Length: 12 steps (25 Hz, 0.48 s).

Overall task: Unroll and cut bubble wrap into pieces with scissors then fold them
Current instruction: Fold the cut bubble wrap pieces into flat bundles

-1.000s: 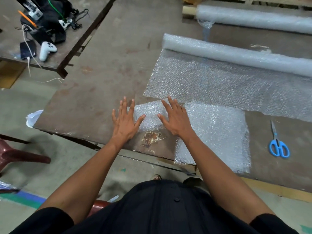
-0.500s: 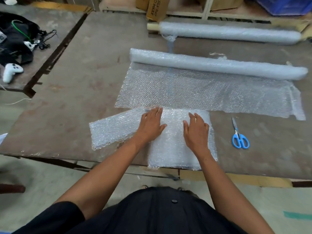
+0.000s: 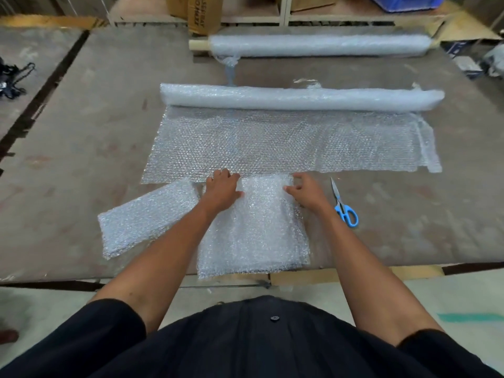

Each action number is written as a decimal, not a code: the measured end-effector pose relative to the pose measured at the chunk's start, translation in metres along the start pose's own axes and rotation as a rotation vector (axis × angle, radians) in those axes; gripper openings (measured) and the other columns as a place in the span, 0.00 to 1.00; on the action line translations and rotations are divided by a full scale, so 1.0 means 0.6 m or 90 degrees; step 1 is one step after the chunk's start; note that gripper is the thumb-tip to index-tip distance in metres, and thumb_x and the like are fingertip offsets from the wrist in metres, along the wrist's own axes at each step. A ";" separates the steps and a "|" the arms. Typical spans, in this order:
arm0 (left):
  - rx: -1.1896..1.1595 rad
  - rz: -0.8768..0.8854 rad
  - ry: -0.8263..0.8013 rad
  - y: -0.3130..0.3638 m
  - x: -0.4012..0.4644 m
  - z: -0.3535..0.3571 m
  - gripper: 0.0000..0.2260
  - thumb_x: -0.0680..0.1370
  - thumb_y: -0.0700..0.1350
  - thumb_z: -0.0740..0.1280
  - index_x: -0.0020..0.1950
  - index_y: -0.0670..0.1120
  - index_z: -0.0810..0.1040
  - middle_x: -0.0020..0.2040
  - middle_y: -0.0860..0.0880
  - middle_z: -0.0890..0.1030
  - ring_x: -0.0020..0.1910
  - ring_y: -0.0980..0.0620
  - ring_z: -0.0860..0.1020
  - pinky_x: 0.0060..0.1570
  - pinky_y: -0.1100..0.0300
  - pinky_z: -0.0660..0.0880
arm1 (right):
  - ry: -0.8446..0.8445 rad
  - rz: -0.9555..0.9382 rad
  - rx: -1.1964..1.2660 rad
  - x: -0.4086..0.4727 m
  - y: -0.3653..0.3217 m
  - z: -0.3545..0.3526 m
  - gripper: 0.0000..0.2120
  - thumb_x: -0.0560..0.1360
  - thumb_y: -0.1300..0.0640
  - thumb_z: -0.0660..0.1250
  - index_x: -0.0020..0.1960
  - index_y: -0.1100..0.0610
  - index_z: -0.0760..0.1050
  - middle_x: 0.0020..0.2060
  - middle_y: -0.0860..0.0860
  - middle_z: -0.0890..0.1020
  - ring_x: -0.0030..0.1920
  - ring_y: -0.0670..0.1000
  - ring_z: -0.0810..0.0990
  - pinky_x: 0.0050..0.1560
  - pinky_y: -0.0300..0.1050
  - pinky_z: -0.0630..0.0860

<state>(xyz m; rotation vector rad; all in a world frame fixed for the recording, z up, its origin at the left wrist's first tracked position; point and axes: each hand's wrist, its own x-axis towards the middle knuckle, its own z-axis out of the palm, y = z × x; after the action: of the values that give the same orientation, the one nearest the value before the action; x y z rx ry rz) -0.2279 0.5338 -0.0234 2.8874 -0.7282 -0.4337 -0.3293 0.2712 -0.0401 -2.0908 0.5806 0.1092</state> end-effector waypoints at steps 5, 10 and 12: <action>-0.081 0.014 0.037 -0.008 0.007 -0.007 0.21 0.75 0.55 0.79 0.64 0.50 0.80 0.64 0.44 0.75 0.68 0.41 0.70 0.66 0.45 0.71 | -0.006 -0.005 0.046 0.028 0.014 0.009 0.26 0.80 0.49 0.76 0.74 0.58 0.75 0.49 0.47 0.80 0.49 0.50 0.81 0.50 0.50 0.80; -0.092 0.001 0.096 0.003 0.000 -0.014 0.15 0.73 0.53 0.81 0.52 0.54 0.77 0.56 0.53 0.79 0.62 0.47 0.74 0.66 0.42 0.66 | -0.016 -0.064 0.062 0.031 0.011 0.000 0.17 0.81 0.53 0.75 0.68 0.54 0.79 0.44 0.51 0.80 0.38 0.50 0.78 0.37 0.46 0.74; -0.082 -0.003 0.124 0.010 -0.007 -0.017 0.14 0.74 0.52 0.80 0.50 0.55 0.76 0.53 0.55 0.80 0.59 0.49 0.76 0.62 0.44 0.65 | -0.033 -0.093 0.016 0.030 0.006 -0.006 0.12 0.80 0.54 0.76 0.62 0.54 0.82 0.42 0.49 0.80 0.38 0.47 0.77 0.39 0.44 0.72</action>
<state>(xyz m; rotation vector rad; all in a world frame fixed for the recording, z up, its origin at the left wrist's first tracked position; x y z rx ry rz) -0.2308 0.5311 -0.0115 2.7608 -0.6365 -0.1878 -0.3153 0.2600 -0.0461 -2.0921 0.3953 0.0723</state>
